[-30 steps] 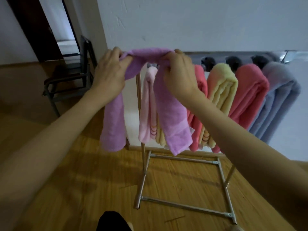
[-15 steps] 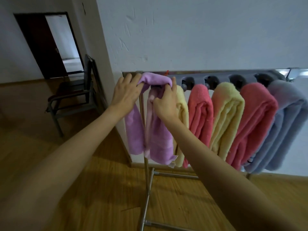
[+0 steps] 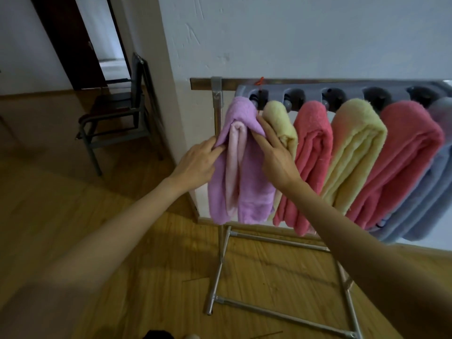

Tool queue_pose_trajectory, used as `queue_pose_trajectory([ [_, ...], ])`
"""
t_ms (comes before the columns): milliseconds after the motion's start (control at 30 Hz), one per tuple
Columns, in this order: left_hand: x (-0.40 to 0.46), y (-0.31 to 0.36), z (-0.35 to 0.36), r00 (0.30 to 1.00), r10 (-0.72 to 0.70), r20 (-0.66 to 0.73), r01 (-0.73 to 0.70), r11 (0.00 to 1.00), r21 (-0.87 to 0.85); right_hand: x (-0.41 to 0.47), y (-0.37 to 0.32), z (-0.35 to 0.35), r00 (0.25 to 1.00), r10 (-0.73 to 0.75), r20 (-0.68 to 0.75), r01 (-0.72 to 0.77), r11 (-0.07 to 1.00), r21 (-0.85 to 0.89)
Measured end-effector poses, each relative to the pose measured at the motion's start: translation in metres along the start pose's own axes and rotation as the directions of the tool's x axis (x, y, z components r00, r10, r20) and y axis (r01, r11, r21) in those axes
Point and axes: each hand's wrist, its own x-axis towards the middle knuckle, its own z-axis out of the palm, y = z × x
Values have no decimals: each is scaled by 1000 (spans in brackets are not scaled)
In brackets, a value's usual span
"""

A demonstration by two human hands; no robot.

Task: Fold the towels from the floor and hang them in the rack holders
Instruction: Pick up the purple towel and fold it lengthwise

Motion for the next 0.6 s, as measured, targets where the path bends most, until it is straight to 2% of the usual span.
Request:
queue_pose_trajectory([
  [100,-15,8,20,985,-155,-81,121,938,-325,-5,1,3,997,37,-63,-32,997,75],
  [167,-22,17,35,946,-321,-49,249,813,-526,-11,-8,9,987,98,-125,-71,975,209],
  [233,-25,23,47,895,-444,30,363,690,-627,-19,-12,12,970,180,-166,-120,940,319],
  [300,-25,24,56,868,-486,101,432,641,-634,-25,-13,17,954,275,-122,-207,895,394],
  [367,-25,21,60,862,-486,148,464,636,-616,-27,-12,19,947,314,-66,-264,878,399],
  [467,-21,10,64,822,-555,128,534,672,-513,-28,-6,16,963,221,-153,-193,965,175],
  [533,-17,3,65,740,-666,89,624,632,-460,-28,-3,11,968,176,-179,-165,983,77],
  [600,-14,4,65,676,-732,84,669,562,-486,-29,0,9,976,153,-156,-149,988,39],
])
